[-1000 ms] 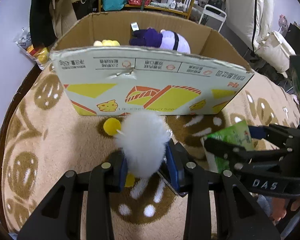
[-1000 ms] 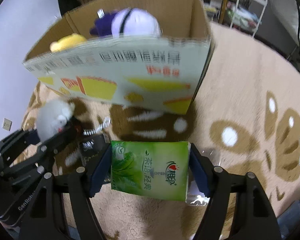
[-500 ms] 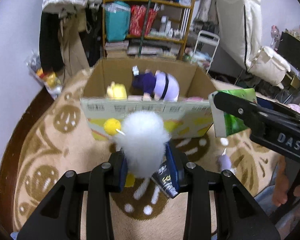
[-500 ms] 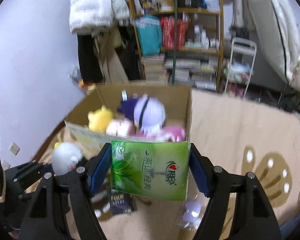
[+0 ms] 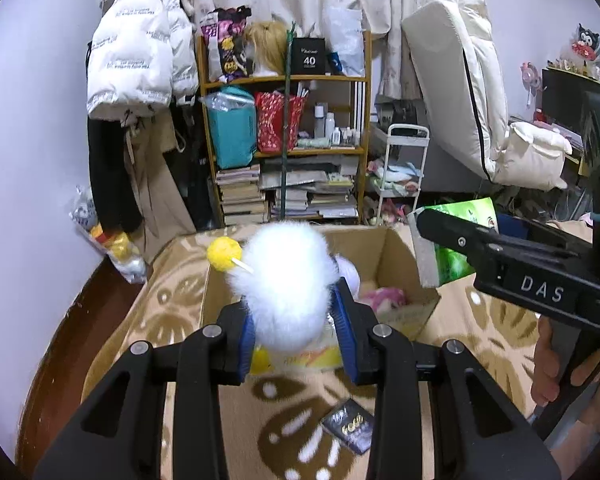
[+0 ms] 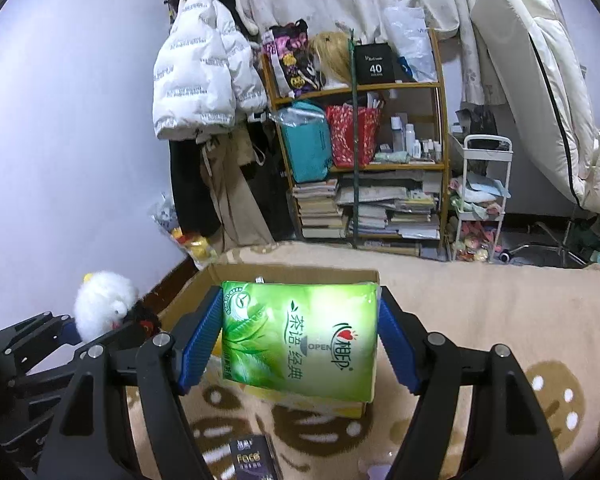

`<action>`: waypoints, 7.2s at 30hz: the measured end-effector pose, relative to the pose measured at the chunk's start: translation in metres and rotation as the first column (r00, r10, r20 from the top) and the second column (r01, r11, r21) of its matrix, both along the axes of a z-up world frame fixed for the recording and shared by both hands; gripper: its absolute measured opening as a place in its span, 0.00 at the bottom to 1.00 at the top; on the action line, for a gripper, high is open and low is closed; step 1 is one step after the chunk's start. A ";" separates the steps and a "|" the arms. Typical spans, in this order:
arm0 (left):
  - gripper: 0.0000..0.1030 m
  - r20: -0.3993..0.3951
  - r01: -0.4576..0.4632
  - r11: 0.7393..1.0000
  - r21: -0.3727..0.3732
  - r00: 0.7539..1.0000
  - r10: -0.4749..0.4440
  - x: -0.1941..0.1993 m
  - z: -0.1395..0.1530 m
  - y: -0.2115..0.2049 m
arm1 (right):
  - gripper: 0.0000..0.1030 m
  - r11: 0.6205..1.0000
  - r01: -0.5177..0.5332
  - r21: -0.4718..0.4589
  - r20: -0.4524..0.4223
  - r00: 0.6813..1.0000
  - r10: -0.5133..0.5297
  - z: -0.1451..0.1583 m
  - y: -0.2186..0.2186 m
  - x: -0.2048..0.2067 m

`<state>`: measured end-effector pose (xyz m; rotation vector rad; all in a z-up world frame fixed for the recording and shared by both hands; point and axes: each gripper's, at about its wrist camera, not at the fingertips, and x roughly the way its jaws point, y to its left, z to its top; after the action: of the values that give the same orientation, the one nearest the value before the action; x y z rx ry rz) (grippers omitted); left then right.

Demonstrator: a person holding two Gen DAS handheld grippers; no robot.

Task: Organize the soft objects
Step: 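Lift the keychain and green packet and carry both over the box, then open both tools to drop the keychain and green packet into the box, then move both tools toward the black Face packet and clear sponge packet, then grasp the black Face packet with the left tool while the right tool grasps the clear purple-sponge packet, then lift both packets and carry them over the box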

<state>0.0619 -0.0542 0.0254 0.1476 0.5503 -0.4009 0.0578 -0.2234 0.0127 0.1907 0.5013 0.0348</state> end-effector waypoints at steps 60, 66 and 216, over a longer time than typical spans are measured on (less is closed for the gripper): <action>0.90 -0.148 -0.174 0.982 0.072 0.972 0.183 -0.008 -0.021 0.018 | 1.00 0.999 -0.001 -0.049 -0.143 0.990 -0.006 -0.005 -0.021 -0.011; 0.91 -0.150 -0.175 0.982 0.076 0.971 0.185 -0.024 -0.014 0.024 | 1.00 0.996 0.024 -0.088 -0.183 0.982 -0.040 -0.005 -0.020 -0.031; 0.55 -0.025 -0.070 0.993 0.098 0.997 0.072 0.076 -0.035 -0.008 | 0.47 0.998 -0.036 0.058 -0.055 0.998 0.040 -0.013 -0.023 0.055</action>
<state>0.1377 -0.0621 -0.0097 0.2150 0.6015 -0.3076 0.1125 -0.2462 -0.0006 0.2381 0.5599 0.0811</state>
